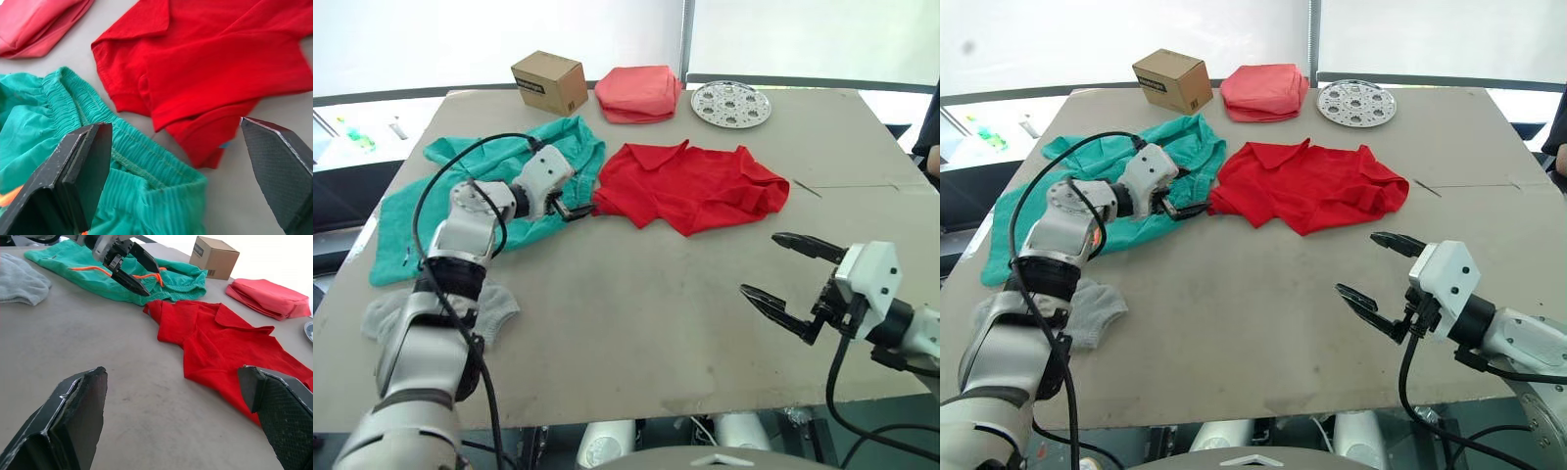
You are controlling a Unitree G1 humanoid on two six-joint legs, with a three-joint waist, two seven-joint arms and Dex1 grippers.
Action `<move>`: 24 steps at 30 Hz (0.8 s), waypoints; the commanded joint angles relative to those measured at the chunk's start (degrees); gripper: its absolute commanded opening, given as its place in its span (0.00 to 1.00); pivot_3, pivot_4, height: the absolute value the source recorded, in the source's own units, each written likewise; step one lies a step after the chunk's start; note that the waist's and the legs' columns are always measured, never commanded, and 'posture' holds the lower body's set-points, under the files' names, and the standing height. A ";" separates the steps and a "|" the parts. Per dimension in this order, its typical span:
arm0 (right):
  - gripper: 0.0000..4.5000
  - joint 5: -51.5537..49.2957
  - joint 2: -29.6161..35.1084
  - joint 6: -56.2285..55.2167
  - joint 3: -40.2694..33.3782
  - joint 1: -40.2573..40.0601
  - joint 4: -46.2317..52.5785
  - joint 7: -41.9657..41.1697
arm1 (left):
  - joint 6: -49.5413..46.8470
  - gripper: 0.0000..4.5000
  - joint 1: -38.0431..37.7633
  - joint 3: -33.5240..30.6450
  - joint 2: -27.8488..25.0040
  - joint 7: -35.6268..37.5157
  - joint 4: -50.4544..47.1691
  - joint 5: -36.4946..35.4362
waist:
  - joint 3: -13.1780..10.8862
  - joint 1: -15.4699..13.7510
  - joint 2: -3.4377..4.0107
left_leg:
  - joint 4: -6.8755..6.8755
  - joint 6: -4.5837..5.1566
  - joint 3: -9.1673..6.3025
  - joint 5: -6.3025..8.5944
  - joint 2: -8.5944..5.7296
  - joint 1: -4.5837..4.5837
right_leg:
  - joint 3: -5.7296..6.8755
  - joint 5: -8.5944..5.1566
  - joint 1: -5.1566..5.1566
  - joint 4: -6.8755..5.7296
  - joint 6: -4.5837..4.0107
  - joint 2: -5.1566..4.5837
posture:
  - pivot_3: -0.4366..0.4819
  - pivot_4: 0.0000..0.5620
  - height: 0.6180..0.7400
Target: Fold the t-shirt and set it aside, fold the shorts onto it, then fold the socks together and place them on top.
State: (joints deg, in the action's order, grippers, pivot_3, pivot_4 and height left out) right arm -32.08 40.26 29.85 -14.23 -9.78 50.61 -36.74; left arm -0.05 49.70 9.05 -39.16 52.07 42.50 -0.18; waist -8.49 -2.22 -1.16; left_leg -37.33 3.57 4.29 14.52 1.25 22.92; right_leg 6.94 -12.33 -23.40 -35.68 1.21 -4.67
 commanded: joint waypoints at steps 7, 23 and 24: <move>1.00 1.30 -1.45 -0.09 1.75 1.17 3.07 5.32 | 13.56 0.99 14.80 3.92 3.32 -9.85 23.88 11.87 | -0.10 -0.01 -0.33 | -0.11 0.12 -0.03 0.07 0.01 -0.02 | 0.05 0.00 0.01 -0.13 0.05 -0.07 | 0.48 0.27 0.97; 1.00 1.17 -1.40 0.19 1.55 0.77 5.22 7.98 | 21.90 0.99 17.30 3.00 9.91 -8.24 29.59 14.46 | -0.05 -0.06 -0.41 | -0.21 0.13 -0.05 0.06 0.01 0.02 | 0.11 0.01 0.02 -0.19 0.05 -0.07 | 0.48 0.27 0.97; 1.00 1.15 -1.45 0.20 1.43 0.57 5.35 8.05 | 21.84 0.99 17.47 2.89 9.99 -8.08 29.59 14.61 | -0.05 0.00 -0.41 | -0.21 0.13 -0.04 0.06 0.01 0.02 | 0.10 0.01 0.02 -0.19 0.05 -0.07 | 0.48 0.27 0.97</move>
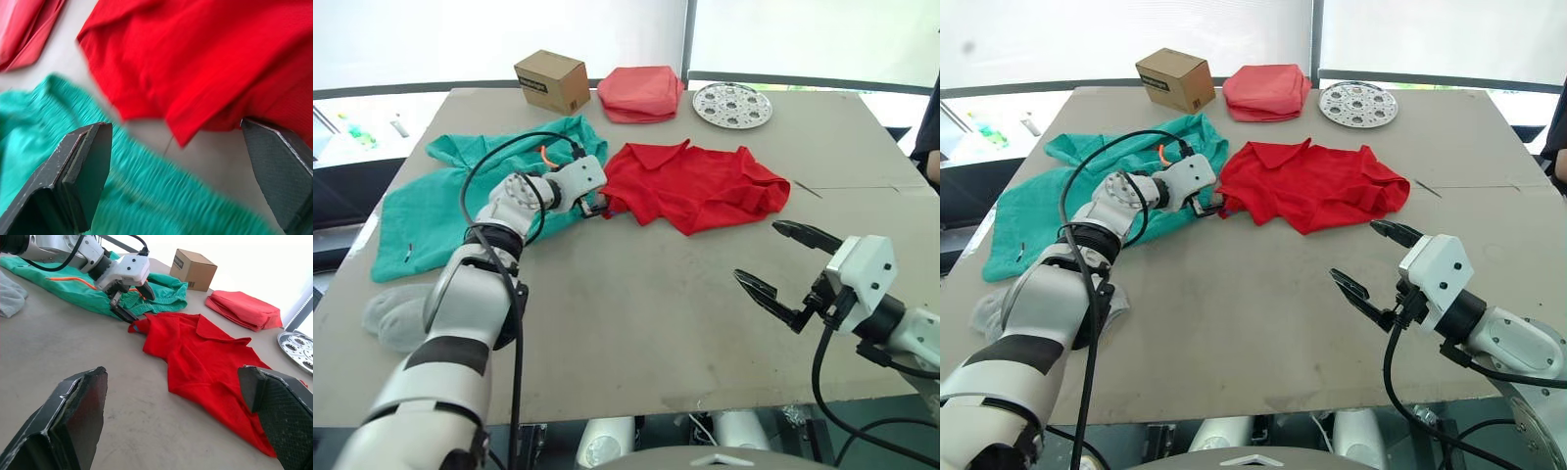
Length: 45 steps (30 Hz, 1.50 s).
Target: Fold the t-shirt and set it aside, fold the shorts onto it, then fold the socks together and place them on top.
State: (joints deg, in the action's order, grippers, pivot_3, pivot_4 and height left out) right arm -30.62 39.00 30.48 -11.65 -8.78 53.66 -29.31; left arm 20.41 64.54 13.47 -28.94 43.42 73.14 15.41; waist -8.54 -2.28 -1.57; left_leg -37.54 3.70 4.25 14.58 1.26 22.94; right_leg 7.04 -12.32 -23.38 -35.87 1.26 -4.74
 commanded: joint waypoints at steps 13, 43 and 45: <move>1.00 1.34 -0.60 -1.24 -0.34 -2.56 3.17 1.36 | -4.72 0.99 5.16 -2.89 -4.85 2.72 1.55 0.18 | 0.03 0.58 -0.04 | 0.00 0.00 -0.01 0.00 0.02 -0.04 | 0.02 0.00 0.01 -0.05 0.00 0.07 | 0.48 0.27 0.97; 1.00 1.95 -1.36 -0.27 0.70 -2.27 4.04 2.42 | -0.49 0.99 4.70 0.02 -4.37 2.25 1.98 6.08 | 0.05 1.03 -0.06 | -0.23 0.00 0.02 0.00 0.02 -0.03 | -0.01 0.02 0.02 -0.17 0.02 0.11 | 0.48 0.27 0.97; 1.00 1.89 -1.30 -0.24 0.50 -2.18 3.92 2.34 | -0.65 0.99 4.71 0.04 -4.12 1.50 1.98 6.25 | 0.05 1.09 -0.07 | -0.26 0.01 0.02 0.00 0.02 -0.03 | -0.01 0.02 0.02 -0.21 0.02 0.11 | 0.48 0.27 0.97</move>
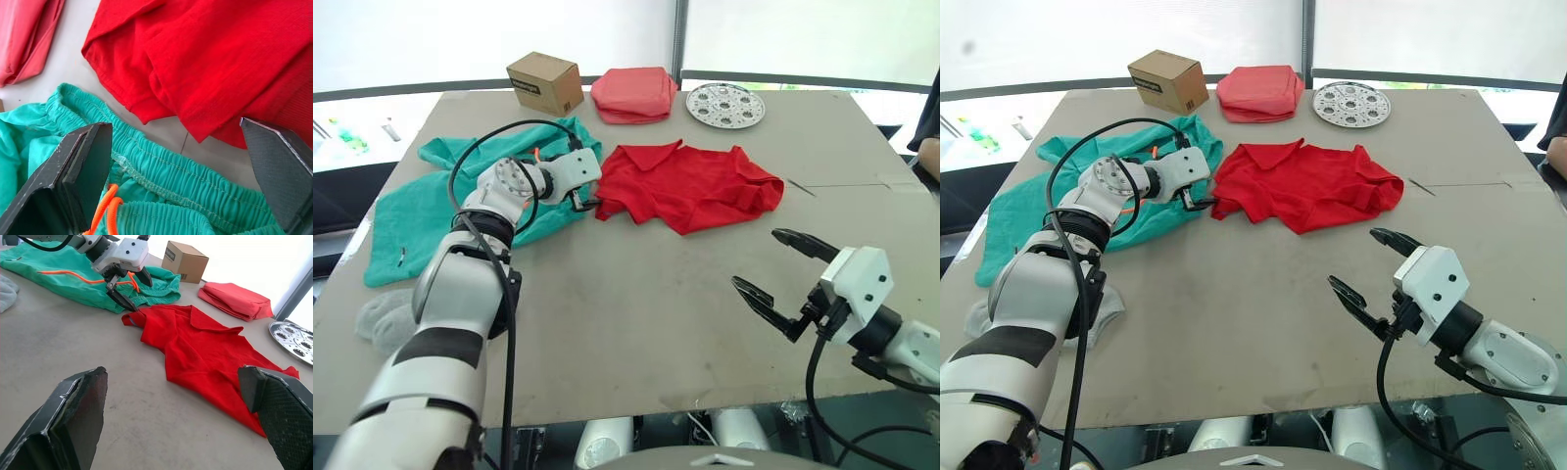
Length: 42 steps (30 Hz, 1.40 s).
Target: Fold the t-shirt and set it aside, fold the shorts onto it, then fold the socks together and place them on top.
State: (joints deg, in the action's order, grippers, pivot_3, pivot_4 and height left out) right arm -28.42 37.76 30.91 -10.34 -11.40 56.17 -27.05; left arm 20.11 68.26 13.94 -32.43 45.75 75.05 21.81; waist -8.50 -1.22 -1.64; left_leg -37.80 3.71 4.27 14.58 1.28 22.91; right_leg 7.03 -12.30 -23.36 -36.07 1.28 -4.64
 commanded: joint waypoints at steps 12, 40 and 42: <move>1.00 0.02 0.02 -0.20 -1.48 -0.12 2.34 0.68 | 2.16 0.99 1.29 1.68 2.42 -10.80 0.22 3.38 | 0.00 0.02 0.00 | -0.34 0.10 -0.02 0.06 0.01 0.02 | -0.09 0.00 0.06 -0.19 0.00 -0.05 | 0.48 0.27 0.97; 1.00 14.60 2.73 9.11 10.65 17.37 -12.80 6.25 | 20.65 0.00 -13.38 -2.03 -3.07 15.91 -12.57 -9.85 | 0.03 0.52 0.05 | -0.44 0.11 -0.02 0.07 0.01 0.00 | -0.02 0.08 0.08 -0.28 -0.15 -0.27 | 0.48 0.27 0.97; 1.00 20.78 5.28 10.59 16.53 25.25 -18.38 6.31 | 18.86 0.00 -16.61 -3.20 -4.22 17.94 -17.24 -12.47 | 0.03 0.94 0.12 | -0.49 0.12 0.08 0.08 0.01 -0.04 | -0.04 0.07 0.05 -0.30 -0.13 -0.34 | 0.48 0.27 0.97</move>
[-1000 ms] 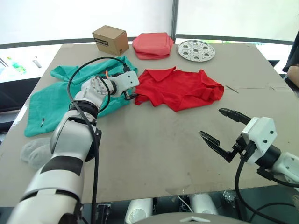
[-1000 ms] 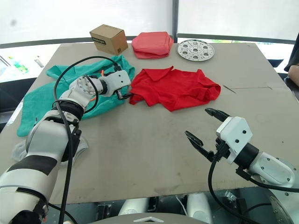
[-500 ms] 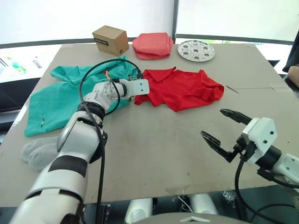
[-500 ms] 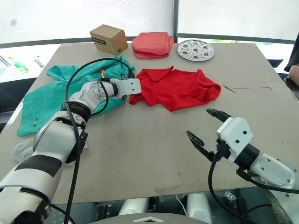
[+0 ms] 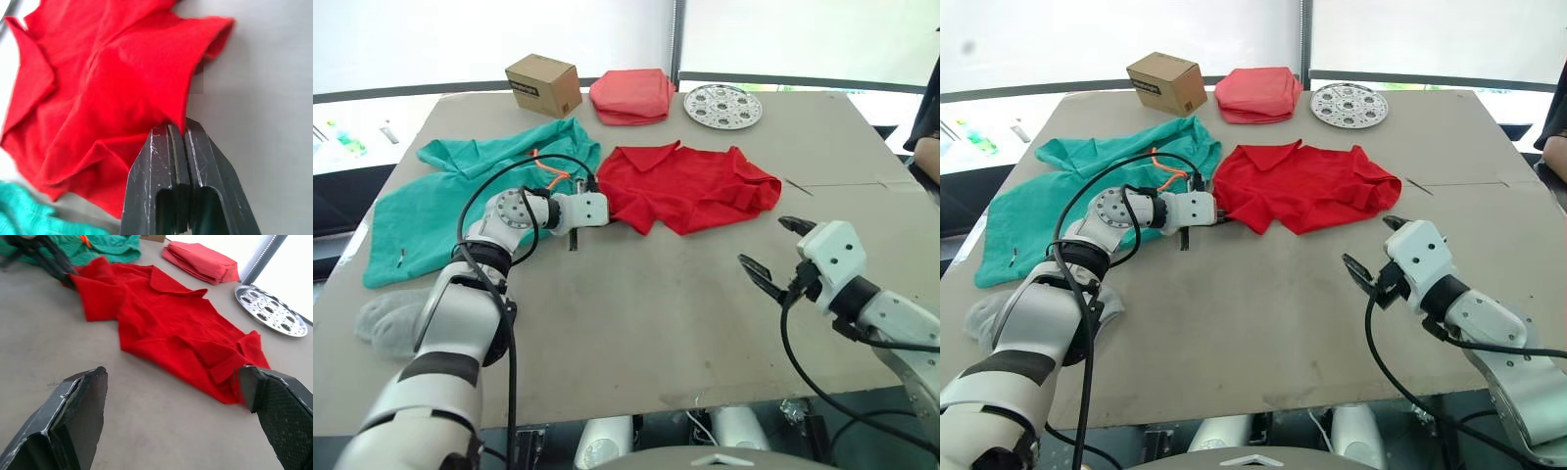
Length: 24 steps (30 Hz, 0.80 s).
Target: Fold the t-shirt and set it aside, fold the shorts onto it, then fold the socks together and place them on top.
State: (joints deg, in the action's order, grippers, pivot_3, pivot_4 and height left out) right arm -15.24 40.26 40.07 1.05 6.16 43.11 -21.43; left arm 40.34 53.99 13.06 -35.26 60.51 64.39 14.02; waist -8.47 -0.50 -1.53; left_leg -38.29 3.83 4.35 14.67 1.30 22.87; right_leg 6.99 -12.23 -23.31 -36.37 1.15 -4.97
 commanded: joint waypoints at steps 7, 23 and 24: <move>1.00 30.75 10.10 -4.78 25.23 28.40 -25.86 -4.69 | -10.82 0.00 -12.37 -5.15 -4.26 4.90 -24.10 -10.57 | -0.01 -0.28 0.12 | 0.01 -0.10 -0.01 -0.06 -0.03 0.11 | -0.09 0.05 -0.14 -0.18 -0.12 0.00 | 0.48 0.27 0.97; 1.00 48.97 2.71 -40.04 34.11 46.39 -64.25 -12.46 | -26.42 0.00 -30.33 -9.95 -7.42 -1.99 -50.87 -14.13 | -0.05 1.32 0.29 | 0.03 -0.24 0.50 -0.13 0.00 -0.01 | -0.33 0.02 -0.22 -0.19 -0.03 -0.05 | 0.48 0.27 0.97; 1.00 49.50 2.03 -41.24 34.15 46.94 -65.61 -12.06 | -26.81 0.00 -30.99 -10.19 -7.53 -2.33 -51.57 -14.22 | -0.05 1.30 0.30 | 0.05 -0.24 0.50 -0.13 0.01 -0.01 | -0.34 0.02 -0.23 -0.19 -0.03 -0.06 | 0.48 0.27 0.97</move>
State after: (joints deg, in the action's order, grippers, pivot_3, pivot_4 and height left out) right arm 33.27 42.30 1.10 37.28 51.30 -21.47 -34.45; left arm 14.11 23.33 4.75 -41.79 59.26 15.71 1.00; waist -8.52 0.80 -1.24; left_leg -38.22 3.58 4.84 14.54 1.31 22.86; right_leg 6.62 -12.21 -23.54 -36.57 1.11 -5.03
